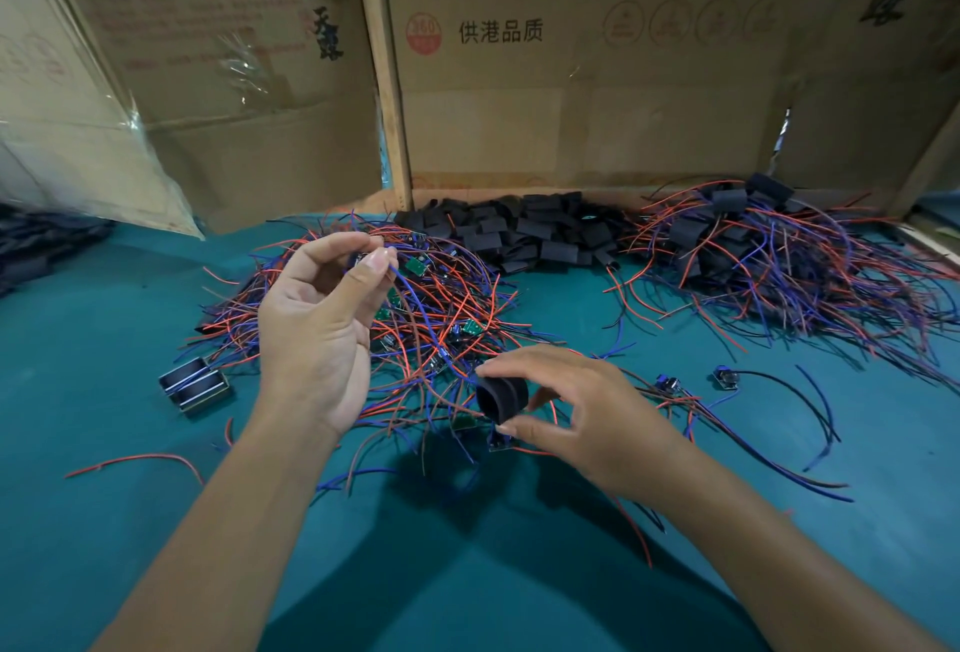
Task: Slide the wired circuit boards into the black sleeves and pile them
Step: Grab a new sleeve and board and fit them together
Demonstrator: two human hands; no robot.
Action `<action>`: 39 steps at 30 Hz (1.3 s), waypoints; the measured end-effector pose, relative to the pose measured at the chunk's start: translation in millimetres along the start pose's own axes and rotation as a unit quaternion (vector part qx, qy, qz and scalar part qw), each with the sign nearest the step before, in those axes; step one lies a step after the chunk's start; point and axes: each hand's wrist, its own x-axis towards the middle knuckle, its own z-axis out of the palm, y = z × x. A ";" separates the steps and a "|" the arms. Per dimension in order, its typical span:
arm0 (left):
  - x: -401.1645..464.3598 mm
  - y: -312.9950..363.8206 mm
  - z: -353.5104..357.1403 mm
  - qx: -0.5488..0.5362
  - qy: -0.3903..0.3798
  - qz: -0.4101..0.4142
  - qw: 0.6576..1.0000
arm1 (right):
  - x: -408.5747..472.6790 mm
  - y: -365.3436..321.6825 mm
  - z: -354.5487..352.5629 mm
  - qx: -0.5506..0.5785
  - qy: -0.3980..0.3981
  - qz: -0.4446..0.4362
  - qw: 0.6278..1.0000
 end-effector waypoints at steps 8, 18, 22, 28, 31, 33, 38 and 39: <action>0.2 -3.2 -1.5 0.007 0.016 0.025 1.000 | -0.9 -1.7 6.0 -0.007 -0.002 0.008 1.000; -21.8 -25.9 9.8 0.167 -0.002 0.148 0.975 | -2.9 -18.9 18.6 -0.058 0.127 0.026 0.990; -43.9 -37.2 23.9 0.209 -0.061 0.142 0.966 | -0.5 -20.3 15.1 0.031 0.213 0.059 0.975; -58.6 -43.6 28.3 0.226 -0.171 0.100 0.954 | 1.3 -12.3 -10.7 0.021 0.260 0.055 0.964; -60.0 -44.5 27.5 0.259 -0.193 0.105 0.941 | 0.7 -10.4 -18.6 -0.018 0.244 0.039 0.969; -59.7 -44.9 26.0 0.275 -0.193 0.108 0.936 | -0.5 -9.4 -21.4 -0.034 0.237 0.029 0.970; -58.4 -42.9 22.4 0.359 -0.193 0.144 0.902 | -0.5 -10.3 -26.1 -0.099 0.212 -0.006 0.972; -58.7 -42.2 22.2 0.376 -0.202 0.156 0.891 | -0.4 -11.3 -26.6 -0.106 0.203 -0.011 0.973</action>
